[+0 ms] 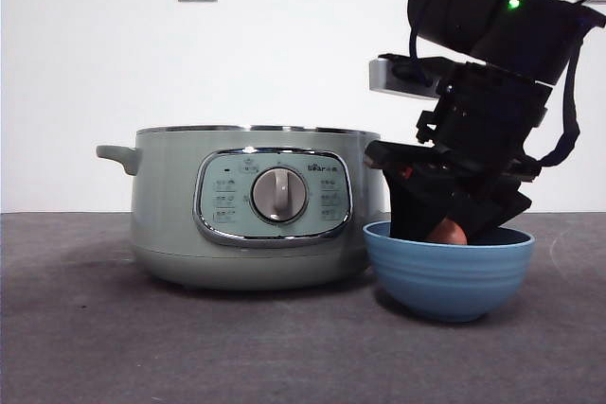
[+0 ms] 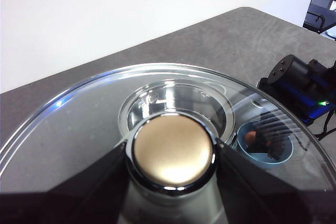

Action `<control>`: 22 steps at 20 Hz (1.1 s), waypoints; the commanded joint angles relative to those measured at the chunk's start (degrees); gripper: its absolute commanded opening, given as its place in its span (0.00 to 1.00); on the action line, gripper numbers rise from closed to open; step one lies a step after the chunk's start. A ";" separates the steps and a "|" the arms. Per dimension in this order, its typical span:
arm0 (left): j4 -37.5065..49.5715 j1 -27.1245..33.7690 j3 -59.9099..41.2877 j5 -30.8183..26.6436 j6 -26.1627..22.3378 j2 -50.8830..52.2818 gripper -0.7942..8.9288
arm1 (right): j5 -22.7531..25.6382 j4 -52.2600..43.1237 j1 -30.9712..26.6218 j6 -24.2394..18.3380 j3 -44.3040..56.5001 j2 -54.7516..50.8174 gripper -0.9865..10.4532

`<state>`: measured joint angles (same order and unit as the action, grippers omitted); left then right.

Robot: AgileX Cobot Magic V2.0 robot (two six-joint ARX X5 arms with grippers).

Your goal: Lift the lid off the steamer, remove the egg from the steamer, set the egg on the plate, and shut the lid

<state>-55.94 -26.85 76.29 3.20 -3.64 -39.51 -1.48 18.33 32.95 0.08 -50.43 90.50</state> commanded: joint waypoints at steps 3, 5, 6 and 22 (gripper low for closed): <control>2.62 -0.07 0.98 0.15 -0.50 0.66 0.07 | -0.04 -0.83 0.04 0.26 0.37 1.92 0.08; 2.51 -0.07 0.98 0.15 -0.50 0.66 0.07 | -0.07 -0.83 0.04 0.20 0.37 2.86 0.08; 2.32 -0.07 0.98 0.15 -0.50 0.66 0.07 | -0.04 -0.94 0.07 0.02 0.37 2.91 0.08; 0.52 -0.07 0.98 0.22 -0.48 0.66 0.07 | -2.08 1.22 0.22 0.11 0.37 2.95 0.45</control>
<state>-58.33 -26.85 76.29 3.20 -3.64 -39.51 -2.85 19.22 32.97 -0.01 -50.89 92.38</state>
